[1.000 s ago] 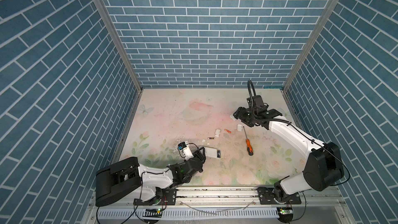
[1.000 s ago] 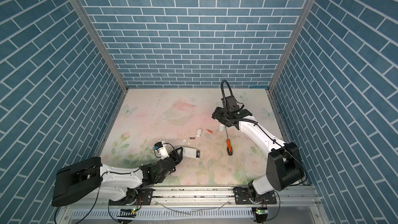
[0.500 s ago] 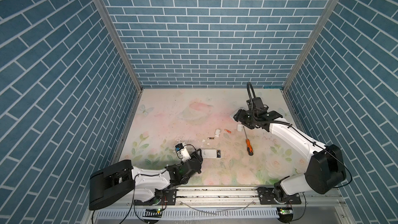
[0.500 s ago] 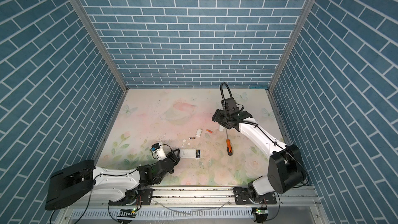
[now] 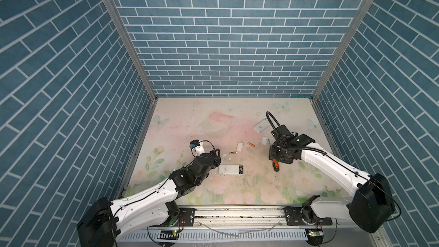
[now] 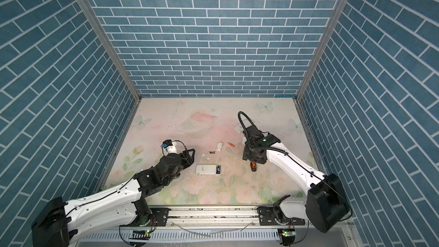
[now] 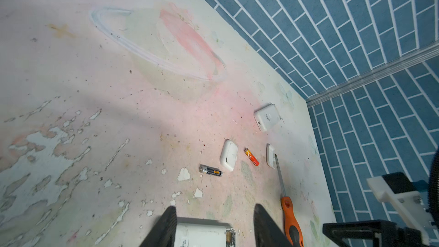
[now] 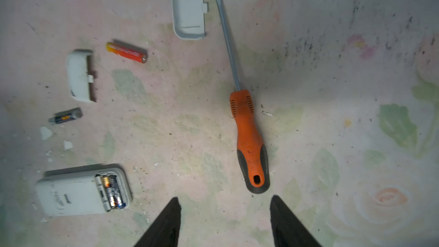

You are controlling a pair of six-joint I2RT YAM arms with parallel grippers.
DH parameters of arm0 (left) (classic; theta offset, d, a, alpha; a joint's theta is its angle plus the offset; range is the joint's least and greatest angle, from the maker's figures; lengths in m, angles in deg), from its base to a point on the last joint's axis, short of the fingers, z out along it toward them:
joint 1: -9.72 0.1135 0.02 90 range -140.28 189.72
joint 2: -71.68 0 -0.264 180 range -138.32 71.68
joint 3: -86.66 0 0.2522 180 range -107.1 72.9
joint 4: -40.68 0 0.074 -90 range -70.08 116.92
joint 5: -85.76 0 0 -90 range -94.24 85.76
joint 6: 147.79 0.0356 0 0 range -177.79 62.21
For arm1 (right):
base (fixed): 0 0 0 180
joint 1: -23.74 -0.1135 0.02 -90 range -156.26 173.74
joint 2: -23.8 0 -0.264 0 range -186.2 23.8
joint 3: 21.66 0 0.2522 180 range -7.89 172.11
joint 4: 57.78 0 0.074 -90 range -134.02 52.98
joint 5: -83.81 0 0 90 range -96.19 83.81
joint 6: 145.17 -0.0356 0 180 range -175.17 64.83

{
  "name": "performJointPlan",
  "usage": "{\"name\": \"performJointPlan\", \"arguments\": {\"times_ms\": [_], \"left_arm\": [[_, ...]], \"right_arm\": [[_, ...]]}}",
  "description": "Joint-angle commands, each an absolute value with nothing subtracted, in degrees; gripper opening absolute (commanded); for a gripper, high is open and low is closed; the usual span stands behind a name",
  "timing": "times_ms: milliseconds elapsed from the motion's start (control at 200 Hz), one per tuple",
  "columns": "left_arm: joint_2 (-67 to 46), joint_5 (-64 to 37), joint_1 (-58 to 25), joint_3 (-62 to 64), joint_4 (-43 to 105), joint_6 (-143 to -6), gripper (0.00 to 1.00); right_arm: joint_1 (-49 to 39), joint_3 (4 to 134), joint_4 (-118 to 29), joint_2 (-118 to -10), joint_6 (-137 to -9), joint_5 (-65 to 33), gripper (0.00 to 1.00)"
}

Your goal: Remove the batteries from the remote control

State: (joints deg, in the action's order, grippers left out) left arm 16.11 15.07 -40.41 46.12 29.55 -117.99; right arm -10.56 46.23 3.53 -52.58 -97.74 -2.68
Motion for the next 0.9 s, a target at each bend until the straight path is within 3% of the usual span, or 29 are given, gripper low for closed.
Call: {"name": "performJointPlan", "arguments": {"times_ms": [0, 225, 380, 550, 895], "left_arm": [[13.2, 8.1, -38.7, 43.3, 27.8, -112.6, 0.53], [8.7, 5.3, -38.0, 41.5, 31.5, -112.5, 0.53], [8.0, 4.4, -37.1, 40.7, 31.6, -112.3, 0.52], [8.7, 4.5, -36.6, 40.2, 30.4, -111.9, 0.52], [7.5, 3.1, -35.9, 38.7, 29.2, -111.6, 0.52]], "right_arm": [[-11.0, 44.9, 7.2, -55.3, -95.4, 1.9, 0.64], [-10.9, 41.6, 2.6, -59.6, -95.2, -0.1, 0.65], [-10.2, 39.3, -1.7, -62.2, -95.2, -1.1, 0.59], [-8.6, 38.3, -5.2, -64.7, -95.0, -2.1, 0.46], [-7.9, 37.5, -5.8, -61.4, -94.4, -1.3, 0.08]]}}
